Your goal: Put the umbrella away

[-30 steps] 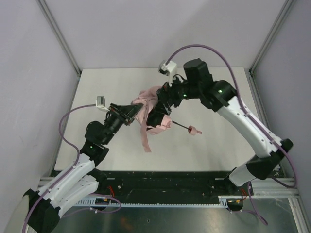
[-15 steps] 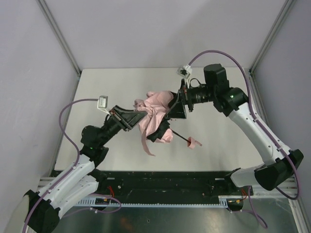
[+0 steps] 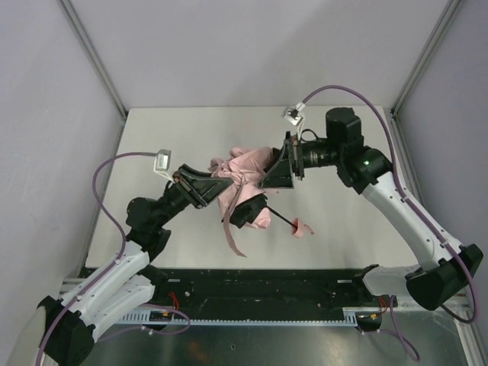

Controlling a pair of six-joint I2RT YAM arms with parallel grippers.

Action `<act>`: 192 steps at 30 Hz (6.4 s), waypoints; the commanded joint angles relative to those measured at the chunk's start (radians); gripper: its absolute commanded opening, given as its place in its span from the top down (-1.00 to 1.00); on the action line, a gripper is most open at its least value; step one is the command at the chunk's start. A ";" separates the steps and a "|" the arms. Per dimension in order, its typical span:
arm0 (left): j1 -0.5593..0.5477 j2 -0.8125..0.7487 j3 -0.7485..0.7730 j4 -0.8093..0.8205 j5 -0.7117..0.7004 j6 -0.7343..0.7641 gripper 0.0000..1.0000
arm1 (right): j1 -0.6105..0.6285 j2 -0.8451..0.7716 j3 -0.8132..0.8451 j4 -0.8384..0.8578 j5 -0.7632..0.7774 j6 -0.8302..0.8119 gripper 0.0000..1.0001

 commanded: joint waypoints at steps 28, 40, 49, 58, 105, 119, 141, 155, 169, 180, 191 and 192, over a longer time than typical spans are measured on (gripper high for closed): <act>0.025 0.056 0.188 -0.134 -0.041 0.198 1.00 | 0.330 0.051 0.259 -0.387 0.848 -0.071 -0.99; 0.042 0.073 0.153 0.054 0.069 0.063 1.00 | 0.124 -0.041 -0.020 -0.042 0.161 -0.048 -0.99; 0.041 0.140 0.124 0.351 0.143 -0.093 1.00 | 0.163 -0.001 -0.084 0.198 0.041 0.061 -0.99; 0.012 0.198 0.116 0.471 0.157 -0.129 1.00 | 0.215 0.033 -0.094 0.413 0.096 0.165 -0.99; 0.014 0.118 0.012 0.188 0.033 0.021 -0.88 | 0.125 -0.150 -0.277 0.502 0.238 0.184 1.00; 0.149 -0.146 0.168 -0.793 -0.257 0.415 -0.85 | -0.012 0.085 0.062 -0.125 1.624 -0.515 1.00; 0.110 -0.406 0.075 -1.053 -0.538 0.299 -0.79 | 0.510 0.644 -0.213 0.531 1.849 -0.845 1.00; 0.115 -0.275 0.072 -1.144 -0.563 0.167 -0.79 | 0.475 0.624 -0.423 0.317 0.894 -0.285 1.00; 0.144 -0.046 -0.108 -1.054 -0.333 -0.302 -0.99 | 0.259 0.764 -0.449 0.349 0.507 -0.296 1.00; 0.083 0.144 -0.250 -0.525 -0.342 -0.447 -0.99 | 0.215 0.781 -0.524 0.494 0.384 -0.243 1.00; -0.124 0.387 -0.333 -0.166 -0.600 -0.488 -0.99 | 0.193 0.766 -0.539 0.523 0.335 -0.232 1.00; -0.127 0.400 -0.341 -0.119 -0.627 -0.462 -0.99 | 0.193 0.764 -0.540 0.522 0.336 -0.235 1.00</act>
